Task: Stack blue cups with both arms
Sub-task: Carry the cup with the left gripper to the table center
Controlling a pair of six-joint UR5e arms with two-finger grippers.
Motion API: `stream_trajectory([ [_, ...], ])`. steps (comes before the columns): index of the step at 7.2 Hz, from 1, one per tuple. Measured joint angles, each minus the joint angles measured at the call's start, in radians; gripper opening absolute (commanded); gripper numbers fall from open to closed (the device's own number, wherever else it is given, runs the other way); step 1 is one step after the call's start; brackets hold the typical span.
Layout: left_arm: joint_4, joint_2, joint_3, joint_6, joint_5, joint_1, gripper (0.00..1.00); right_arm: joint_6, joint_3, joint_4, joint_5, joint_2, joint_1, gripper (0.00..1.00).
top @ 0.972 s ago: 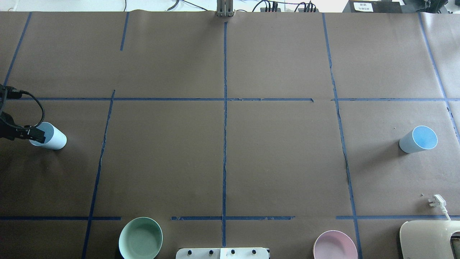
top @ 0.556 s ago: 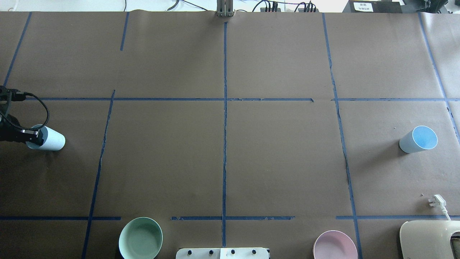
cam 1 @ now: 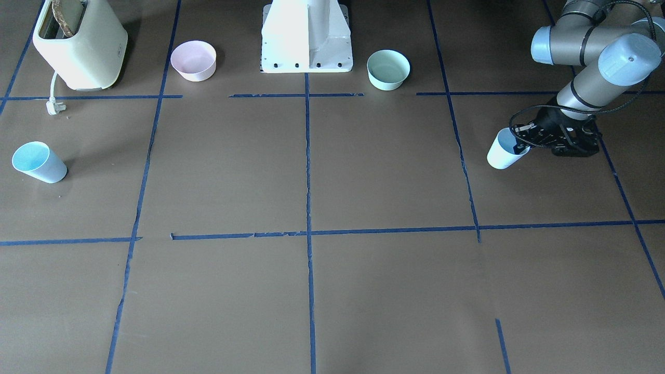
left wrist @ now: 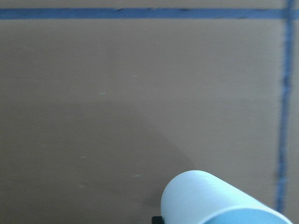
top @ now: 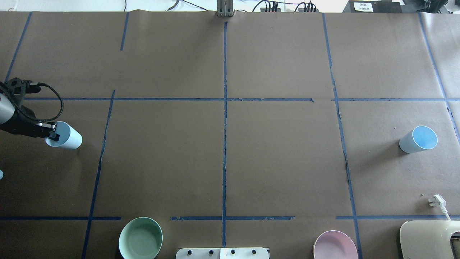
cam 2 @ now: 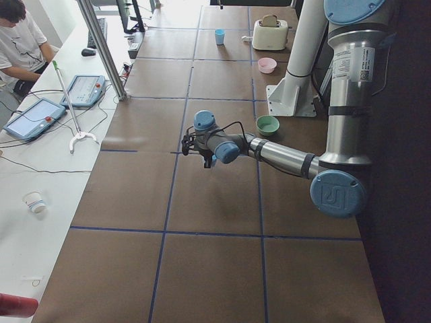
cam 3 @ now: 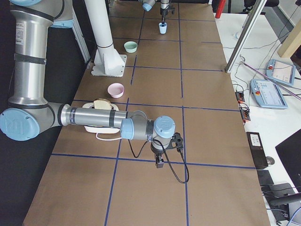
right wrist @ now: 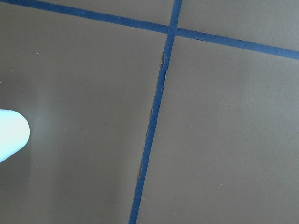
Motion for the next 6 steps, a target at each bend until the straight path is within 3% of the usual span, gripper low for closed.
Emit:
stream_trajectory([
  [3, 0.364, -0.367, -0.001, -0.107, -0.001, 0.06, 0.0, 0.001, 0.0, 0.0, 0.002, 0.0, 0.0, 1.0],
  [6, 0.438, -0.668, 0.151, -0.35, 0.143, 0.258, 0.01, 0.001, 0.0, -0.001, 0.003, 0.0, 0.0, 1.0],
])
